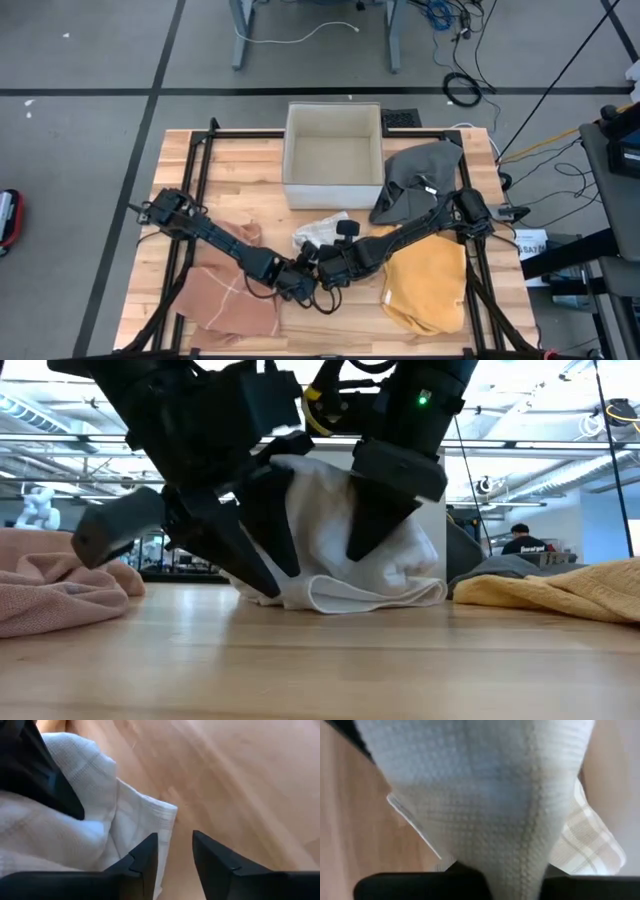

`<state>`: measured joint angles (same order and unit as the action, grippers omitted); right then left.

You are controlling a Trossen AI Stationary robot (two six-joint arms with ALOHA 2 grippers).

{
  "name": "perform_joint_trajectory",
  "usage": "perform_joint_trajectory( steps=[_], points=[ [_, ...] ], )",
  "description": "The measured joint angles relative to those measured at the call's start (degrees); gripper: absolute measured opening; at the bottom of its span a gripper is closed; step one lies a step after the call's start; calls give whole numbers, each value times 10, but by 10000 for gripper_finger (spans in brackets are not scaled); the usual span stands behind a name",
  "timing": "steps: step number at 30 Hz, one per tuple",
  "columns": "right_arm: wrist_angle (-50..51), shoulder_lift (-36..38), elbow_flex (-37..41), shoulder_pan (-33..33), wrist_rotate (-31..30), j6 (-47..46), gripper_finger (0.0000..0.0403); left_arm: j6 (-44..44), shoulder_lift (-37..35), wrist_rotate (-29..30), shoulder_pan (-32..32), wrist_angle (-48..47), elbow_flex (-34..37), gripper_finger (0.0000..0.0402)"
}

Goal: Fold towel
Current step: Fold the white patterned towel

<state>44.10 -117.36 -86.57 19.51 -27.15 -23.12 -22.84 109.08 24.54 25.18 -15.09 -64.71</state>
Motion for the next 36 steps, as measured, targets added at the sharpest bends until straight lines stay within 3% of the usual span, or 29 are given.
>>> perform_joint_trajectory(
  steps=[17, 27, 32, 36],
  points=[
    [40, 42, -1, 26, 5, 1, 22, -6, -78, -35, 43, 11, -1, 110],
    [27, 58, 0, 57, 3, -16, 22, -5, -75, -36, 46, 8, 8, 110],
    [23, 81, 0, 73, 1, 0, 22, 3, -75, -149, 32, 20, 8, 110],
    [5, 97, 0, 73, -2, 28, 22, -4, -75, -147, 25, 26, 8, 110]
  ],
)
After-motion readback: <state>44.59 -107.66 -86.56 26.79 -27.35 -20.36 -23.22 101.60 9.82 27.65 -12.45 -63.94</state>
